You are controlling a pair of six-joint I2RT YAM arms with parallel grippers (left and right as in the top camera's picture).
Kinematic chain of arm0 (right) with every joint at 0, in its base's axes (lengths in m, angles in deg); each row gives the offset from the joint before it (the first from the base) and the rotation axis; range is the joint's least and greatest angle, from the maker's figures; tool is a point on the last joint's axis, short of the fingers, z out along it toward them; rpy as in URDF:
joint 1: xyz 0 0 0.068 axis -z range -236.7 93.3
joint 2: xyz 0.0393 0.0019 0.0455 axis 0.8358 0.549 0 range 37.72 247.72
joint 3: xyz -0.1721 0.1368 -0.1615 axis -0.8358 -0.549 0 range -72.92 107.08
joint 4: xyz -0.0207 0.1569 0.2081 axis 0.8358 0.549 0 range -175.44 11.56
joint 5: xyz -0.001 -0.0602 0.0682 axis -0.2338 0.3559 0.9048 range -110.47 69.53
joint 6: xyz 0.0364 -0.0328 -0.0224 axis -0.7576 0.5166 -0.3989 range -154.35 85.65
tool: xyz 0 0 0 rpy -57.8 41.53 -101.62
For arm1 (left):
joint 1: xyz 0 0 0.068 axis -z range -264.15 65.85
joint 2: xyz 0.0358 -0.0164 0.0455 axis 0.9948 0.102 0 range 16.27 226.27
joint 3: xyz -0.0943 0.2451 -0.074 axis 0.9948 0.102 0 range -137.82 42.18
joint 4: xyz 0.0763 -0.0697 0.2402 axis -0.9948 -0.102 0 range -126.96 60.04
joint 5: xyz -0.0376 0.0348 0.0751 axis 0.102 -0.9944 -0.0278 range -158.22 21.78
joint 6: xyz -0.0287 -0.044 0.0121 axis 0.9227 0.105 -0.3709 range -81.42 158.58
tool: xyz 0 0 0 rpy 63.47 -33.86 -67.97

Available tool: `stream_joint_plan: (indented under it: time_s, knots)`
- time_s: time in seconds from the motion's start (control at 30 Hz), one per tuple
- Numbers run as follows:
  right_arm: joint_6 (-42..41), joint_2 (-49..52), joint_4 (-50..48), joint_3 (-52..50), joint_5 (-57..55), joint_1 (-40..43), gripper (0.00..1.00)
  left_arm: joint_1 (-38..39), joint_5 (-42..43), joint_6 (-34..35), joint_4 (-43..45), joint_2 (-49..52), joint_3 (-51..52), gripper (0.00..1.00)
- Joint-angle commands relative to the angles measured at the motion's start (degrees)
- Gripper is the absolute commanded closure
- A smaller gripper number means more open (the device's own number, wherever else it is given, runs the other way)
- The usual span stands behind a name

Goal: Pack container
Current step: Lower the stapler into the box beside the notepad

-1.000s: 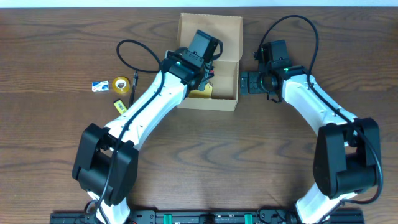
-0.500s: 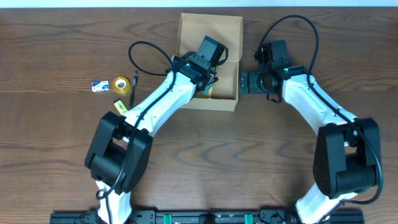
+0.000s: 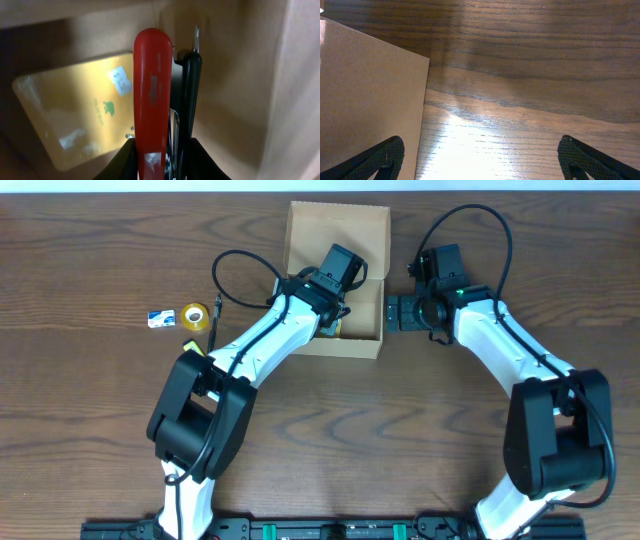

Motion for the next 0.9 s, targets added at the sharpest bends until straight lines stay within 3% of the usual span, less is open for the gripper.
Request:
stream_joint_plan:
  time_s: [0.0,0.3,0.77,0.8,0.87]
  knots:
    - [-0.59,0.02,0.02,0.02,0.2,0.28,0.01,0.2,-4.26,-0.02,0.11,0.59,-0.96,0.94]
    - [-0.59,0.02,-1.64,0.02,0.17,0.28,0.01,0.15,-7.91,-3.17,3.5,1.11,-0.96,0.94]
    - [-0.59,0.02,-1.66,0.02,0.2,0.28,0.01,0.15,-6.25,-3.48,3.61,2.05,-0.96,0.94]
    - [-0.59,0.02,-1.66,0.02,0.2,0.28,0.01,0.15,-6.05,-3.48,3.61,2.05,-0.96,0.92]
    - [-0.61,0.02,-1.66,0.02,0.17,0.28,0.01,0.15,-5.29,-3.45,3.63,2.05,-0.96,0.61]
